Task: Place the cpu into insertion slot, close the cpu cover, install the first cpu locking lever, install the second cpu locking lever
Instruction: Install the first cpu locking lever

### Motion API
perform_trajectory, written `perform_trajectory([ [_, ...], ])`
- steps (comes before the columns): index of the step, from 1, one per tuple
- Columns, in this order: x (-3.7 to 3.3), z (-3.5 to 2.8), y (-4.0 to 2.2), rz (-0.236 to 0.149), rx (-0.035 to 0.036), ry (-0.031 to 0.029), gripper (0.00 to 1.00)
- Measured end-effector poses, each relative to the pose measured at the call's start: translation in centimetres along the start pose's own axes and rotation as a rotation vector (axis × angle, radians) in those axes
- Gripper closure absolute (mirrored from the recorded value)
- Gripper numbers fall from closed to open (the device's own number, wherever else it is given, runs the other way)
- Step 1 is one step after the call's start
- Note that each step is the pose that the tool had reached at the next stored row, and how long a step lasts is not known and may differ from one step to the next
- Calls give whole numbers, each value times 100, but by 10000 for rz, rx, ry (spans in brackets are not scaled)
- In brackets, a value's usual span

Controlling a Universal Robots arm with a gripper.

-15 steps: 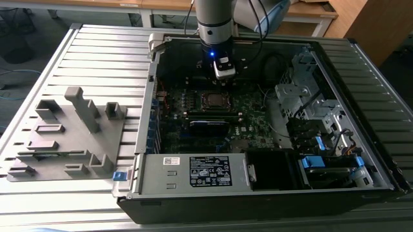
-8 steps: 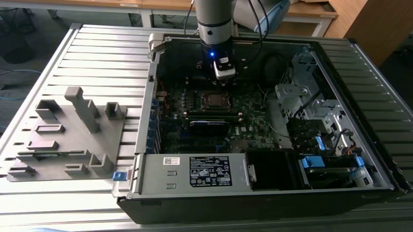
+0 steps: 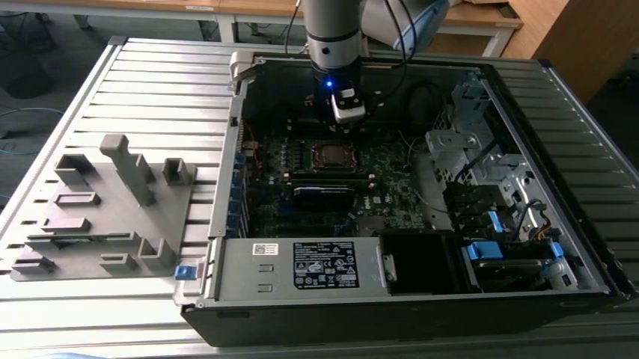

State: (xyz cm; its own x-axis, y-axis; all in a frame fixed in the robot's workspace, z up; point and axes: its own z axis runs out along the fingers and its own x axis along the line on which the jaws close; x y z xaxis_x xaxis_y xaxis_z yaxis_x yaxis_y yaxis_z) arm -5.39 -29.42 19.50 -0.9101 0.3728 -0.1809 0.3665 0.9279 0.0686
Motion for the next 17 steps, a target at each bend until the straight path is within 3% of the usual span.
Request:
perform_trajectory([
  [13, -41, 10, 23, 1, -7, 8, 89],
  [17, -45, -11, 24, 2, 6, 51, 89],
])
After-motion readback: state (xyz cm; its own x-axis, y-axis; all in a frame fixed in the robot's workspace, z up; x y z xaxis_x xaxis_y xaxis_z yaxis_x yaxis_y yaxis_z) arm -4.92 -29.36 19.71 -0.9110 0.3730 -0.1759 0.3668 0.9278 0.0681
